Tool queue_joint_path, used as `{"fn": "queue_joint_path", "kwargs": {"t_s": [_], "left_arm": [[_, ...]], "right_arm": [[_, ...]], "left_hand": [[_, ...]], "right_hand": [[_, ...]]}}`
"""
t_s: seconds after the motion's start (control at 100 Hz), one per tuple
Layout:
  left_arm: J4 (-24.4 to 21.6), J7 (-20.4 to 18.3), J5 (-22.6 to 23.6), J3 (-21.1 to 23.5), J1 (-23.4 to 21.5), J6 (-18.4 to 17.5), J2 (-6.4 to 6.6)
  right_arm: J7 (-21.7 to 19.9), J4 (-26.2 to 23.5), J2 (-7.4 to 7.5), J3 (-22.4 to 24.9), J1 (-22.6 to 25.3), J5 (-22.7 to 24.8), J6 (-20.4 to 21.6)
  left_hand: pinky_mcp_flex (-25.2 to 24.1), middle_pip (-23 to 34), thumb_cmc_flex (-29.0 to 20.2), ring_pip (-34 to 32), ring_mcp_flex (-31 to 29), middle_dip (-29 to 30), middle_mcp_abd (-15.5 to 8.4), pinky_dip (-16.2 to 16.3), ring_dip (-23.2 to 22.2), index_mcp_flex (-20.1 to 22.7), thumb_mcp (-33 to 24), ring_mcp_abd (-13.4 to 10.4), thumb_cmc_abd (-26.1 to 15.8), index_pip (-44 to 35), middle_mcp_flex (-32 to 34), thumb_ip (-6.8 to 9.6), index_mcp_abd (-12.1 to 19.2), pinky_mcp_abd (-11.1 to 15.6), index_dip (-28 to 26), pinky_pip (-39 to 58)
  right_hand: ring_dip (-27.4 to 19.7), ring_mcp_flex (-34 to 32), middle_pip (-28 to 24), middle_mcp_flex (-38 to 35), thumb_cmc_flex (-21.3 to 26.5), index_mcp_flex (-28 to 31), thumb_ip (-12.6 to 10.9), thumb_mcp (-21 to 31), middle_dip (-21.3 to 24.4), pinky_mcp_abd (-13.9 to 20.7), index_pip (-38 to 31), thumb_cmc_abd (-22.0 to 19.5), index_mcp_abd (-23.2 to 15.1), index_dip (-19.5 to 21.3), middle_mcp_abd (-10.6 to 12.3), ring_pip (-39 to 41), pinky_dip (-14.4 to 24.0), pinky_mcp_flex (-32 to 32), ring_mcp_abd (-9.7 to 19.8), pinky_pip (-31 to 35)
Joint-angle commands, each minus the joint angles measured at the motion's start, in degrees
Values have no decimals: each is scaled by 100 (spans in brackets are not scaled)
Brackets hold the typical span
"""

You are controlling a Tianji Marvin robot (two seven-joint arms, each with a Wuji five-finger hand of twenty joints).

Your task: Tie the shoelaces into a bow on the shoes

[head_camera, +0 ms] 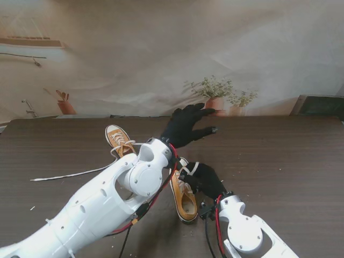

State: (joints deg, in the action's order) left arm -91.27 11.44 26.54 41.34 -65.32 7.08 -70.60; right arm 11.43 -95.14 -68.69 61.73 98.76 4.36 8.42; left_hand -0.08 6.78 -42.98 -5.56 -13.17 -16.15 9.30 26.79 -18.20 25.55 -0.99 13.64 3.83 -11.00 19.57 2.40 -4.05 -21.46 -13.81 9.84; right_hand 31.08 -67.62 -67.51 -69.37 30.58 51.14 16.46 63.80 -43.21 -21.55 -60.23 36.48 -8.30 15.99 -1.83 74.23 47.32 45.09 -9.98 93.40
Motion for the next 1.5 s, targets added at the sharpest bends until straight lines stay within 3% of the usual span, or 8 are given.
{"fn": "queue_joint_path", "kwargs": {"t_s": [0.0,0.12,0.21,0.38,0.46,0.58,1.3,1.49], "left_arm": [[-167,-238,269,143,-286,-233,105],[-419,-127,674,840,-1025,-750,313],[-513,17,1098,1335,-1551,-1134,441],[-737,-227,1544,2234,-2459,-1751,667],[-895,-946,1918,2624,-2753,-1939,852],[-852,-1285,2132,2766,-2923,-2135,953],[291,592,1465,1169,-2184,-1956,500],[530,782,1020,916,-2013,-1946,347]], "right_arm": [[31,-26,-31,1,17,28,-37],[162,29,-51,-33,-21,177,0],[232,69,-59,-73,-61,288,50],[322,87,-59,-148,-130,523,92],[354,75,-59,-178,-143,600,95],[426,88,-59,-255,-166,779,110],[364,35,75,-330,-127,1551,338],[353,42,79,-337,-130,1558,358]], "left_hand": [[591,430,-268,-429,-840,-362,67,570,-453,604,-64,208,176,-357,865,52,-31,-347,-182,284],[1609,1212,-785,-1486,-1719,-665,13,1239,-910,1307,-168,327,80,-957,1888,-154,-20,-698,-272,956],[1380,1408,-1064,-1966,-1688,-782,-20,1603,-937,1284,-183,311,134,-1149,1910,-254,36,-630,-355,1915],[397,1047,-930,-1724,-1181,-646,-67,394,-742,604,-1018,195,688,-749,1165,-113,298,-343,-222,3428],[95,640,-479,-1277,-667,-489,-259,292,-644,-133,-2005,-41,1369,-232,352,-143,591,16,-7,2823],[3,397,-235,-966,-402,-423,-355,361,-645,-440,-2081,-158,1754,11,-75,-263,730,177,100,2163],[321,1007,-184,-1759,-988,-655,-342,768,-999,-223,-2580,-58,2080,-285,545,-559,822,11,301,3062],[328,1172,-523,-1906,-1108,-678,-373,676,-991,412,-2401,-10,1452,-793,877,-615,1135,-46,44,3328]], "right_hand": [[-62,-214,-148,-165,152,103,56,113,-88,-10,41,47,-71,23,98,106,-58,87,28,276],[-68,-208,-144,-165,179,59,49,61,-92,-45,80,4,28,-96,82,98,-65,62,-3,275],[-72,-219,-141,-177,190,58,43,51,-91,-60,68,7,55,-132,79,94,-68,73,-7,278],[-79,-242,-142,-189,205,50,34,52,-90,-85,50,16,72,-187,73,87,-76,87,-12,275],[-81,-243,-141,-193,214,47,31,60,-89,-86,41,21,100,-207,67,83,-79,89,-17,274],[-83,-244,-141,-195,220,53,31,67,-88,-87,20,30,107,-231,66,82,-84,89,-18,274],[-99,-263,-146,-215,202,49,40,97,-90,-87,-13,30,69,-285,84,55,-97,88,0,279],[-106,-277,-148,-225,199,58,41,112,-92,-87,-16,38,73,-294,78,43,-99,88,-3,280]]}}
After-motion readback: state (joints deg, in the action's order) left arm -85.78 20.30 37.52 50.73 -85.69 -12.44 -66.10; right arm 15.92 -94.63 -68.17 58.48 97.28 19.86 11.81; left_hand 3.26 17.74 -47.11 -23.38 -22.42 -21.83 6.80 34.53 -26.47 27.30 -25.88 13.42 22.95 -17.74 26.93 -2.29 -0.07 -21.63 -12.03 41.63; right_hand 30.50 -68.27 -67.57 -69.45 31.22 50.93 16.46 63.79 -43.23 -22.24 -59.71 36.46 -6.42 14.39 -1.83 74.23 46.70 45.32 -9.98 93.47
